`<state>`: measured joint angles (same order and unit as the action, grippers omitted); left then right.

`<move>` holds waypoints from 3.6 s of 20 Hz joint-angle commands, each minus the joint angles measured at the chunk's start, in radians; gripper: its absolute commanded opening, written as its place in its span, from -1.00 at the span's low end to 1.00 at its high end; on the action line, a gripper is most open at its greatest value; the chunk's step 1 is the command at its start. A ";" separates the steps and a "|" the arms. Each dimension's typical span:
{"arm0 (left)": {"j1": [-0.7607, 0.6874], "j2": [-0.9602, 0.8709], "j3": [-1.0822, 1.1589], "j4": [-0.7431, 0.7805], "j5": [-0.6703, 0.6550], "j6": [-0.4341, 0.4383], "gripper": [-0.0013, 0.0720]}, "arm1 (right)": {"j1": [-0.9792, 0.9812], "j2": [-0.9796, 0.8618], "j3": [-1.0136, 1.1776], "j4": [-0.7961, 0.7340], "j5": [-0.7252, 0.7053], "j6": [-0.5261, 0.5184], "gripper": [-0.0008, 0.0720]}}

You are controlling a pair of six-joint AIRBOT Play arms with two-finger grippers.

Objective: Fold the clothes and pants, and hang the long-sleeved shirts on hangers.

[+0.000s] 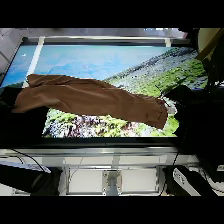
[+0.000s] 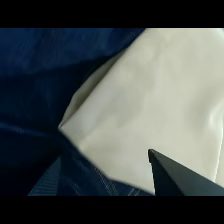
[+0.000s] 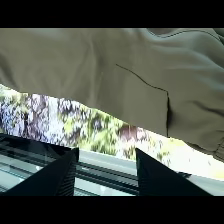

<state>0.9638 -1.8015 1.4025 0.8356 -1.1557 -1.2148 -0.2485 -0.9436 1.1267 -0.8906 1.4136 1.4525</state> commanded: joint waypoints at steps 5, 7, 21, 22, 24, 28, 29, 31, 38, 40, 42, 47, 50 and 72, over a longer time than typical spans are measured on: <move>-0.061 -0.013 0.010 -0.052 0.097 0.003 -0.47 | 0.002 0.000 0.000 -0.005 0.000 0.005 0.06; -0.071 -0.012 0.010 -0.052 0.097 0.026 -0.93 | 0.002 0.002 0.000 -0.006 0.001 0.006 0.06; -0.019 0.235 0.014 -0.051 0.007 0.027 -0.93 | -0.070 0.272 -0.743 -0.068 -0.557 0.168 0.52; -0.019 0.258 0.014 -0.051 0.006 0.026 -0.93 | -0.082 0.272 -0.768 -0.048 -0.639 0.167 0.59; -0.019 0.296 0.014 -0.051 0.006 0.026 -0.93 | -0.103 0.250 -0.765 -0.059 -0.762 0.165 0.59; -0.023 0.353 0.014 -0.051 0.006 0.026 -0.93 | -0.126 0.055 -0.718 -0.038 -0.843 0.081 0.56; -0.023 0.361 0.014 -0.051 0.006 0.025 -0.93 | -0.125 -0.024 -0.692 0.020 -0.811 -0.008 0.56; -0.023 0.367 0.014 -0.051 0.002 0.019 -0.93 | -0.125 -0.174 -0.624 0.185 -0.729 -0.232 0.56; -0.023 0.367 0.014 -0.051 -0.070 -0.005 -0.93 | -0.125 -0.392 -0.370 0.394 -0.406 -0.517 -0.55; -0.023 0.367 0.014 -0.051 -0.096 -0.005 -0.93 | -0.126 -0.392 -0.310 0.381 -0.346 -0.530 -0.80; -0.023 0.369 0.014 -0.051 -0.122 -0.005 -0.93 | -0.126 -0.390 -0.262 0.364 -0.314 -0.529 -0.90; -0.009 0.468 0.016 -0.055 -0.114 -0.002 -0.93 | -0.126 -0.292 -0.052 0.150 -0.198 -0.426 -0.90; 0.063 0.574 0.016 -0.050 -0.114 0.023 -0.94 | -0.134 -0.199 0.100 -0.110 -0.075 -0.370 -0.90; 0.187 0.641 -0.245 -0.036 -0.163 0.056 -0.93 | -0.436 -0.142 -0.621 -0.022 -0.050 -0.394 0.08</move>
<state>1.1683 -1.1606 1.1610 0.8341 -1.3300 -1.1763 -0.6712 -1.0798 0.6159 -0.8951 1.3712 1.0473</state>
